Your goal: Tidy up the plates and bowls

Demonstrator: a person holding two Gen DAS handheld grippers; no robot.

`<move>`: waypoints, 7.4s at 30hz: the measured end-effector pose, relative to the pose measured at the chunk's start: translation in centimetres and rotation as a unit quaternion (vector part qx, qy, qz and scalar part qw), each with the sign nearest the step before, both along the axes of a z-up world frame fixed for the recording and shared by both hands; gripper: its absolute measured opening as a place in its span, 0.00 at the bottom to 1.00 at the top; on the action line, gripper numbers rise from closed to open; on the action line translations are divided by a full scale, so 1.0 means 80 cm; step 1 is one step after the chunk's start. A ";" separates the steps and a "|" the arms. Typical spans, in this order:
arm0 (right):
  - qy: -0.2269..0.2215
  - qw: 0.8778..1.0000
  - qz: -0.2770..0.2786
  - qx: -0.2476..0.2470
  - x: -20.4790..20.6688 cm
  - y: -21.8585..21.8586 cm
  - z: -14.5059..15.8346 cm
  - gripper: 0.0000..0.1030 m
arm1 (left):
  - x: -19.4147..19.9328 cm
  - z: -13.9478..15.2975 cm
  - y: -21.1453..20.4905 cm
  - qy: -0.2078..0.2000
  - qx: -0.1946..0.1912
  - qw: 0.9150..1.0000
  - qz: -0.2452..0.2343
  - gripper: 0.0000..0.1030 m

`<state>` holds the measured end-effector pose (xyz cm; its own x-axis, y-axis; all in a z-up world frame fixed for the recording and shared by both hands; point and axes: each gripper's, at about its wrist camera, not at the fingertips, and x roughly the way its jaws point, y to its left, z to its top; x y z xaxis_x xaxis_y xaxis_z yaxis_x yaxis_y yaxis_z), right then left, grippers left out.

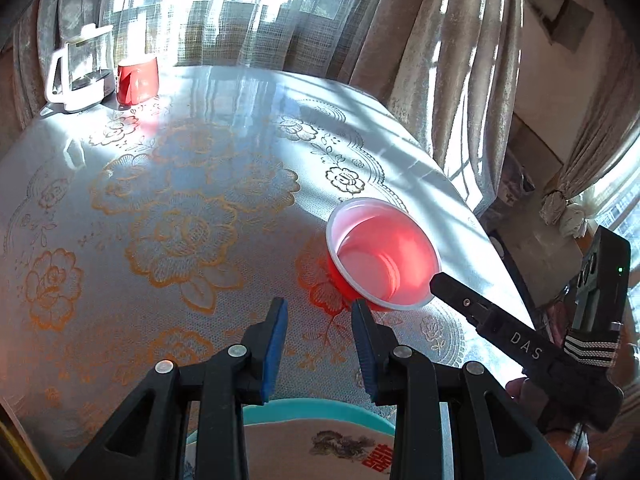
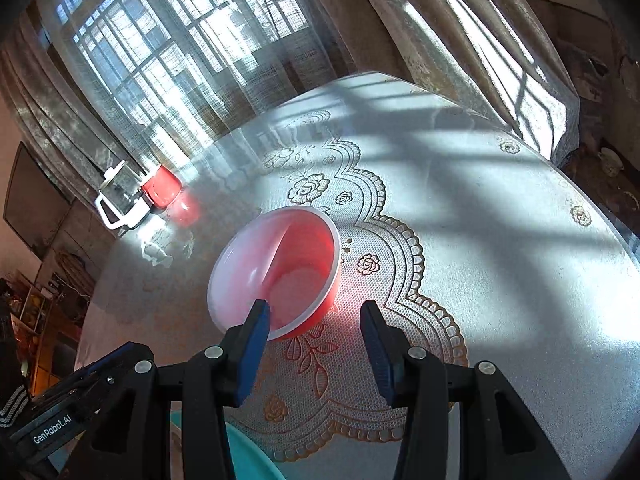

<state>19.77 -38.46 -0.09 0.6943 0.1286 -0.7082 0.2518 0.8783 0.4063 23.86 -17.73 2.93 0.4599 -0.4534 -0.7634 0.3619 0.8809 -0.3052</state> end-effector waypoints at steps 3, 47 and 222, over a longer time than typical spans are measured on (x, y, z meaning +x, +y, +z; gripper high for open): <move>0.007 1.000 0.000 -0.002 0.012 0.000 -0.007 0.46 | 0.014 -0.007 -0.017 0.010 0.008 1.000 0.005 0.33; -0.056 0.980 0.193 -0.007 -0.078 0.203 0.059 0.21 | -0.160 0.038 0.189 -0.094 -0.033 0.992 0.076 0.22; 0.011 0.946 0.321 0.030 -0.079 0.383 -0.003 0.39 | -0.234 -0.044 0.464 -0.084 0.004 0.950 0.302 0.38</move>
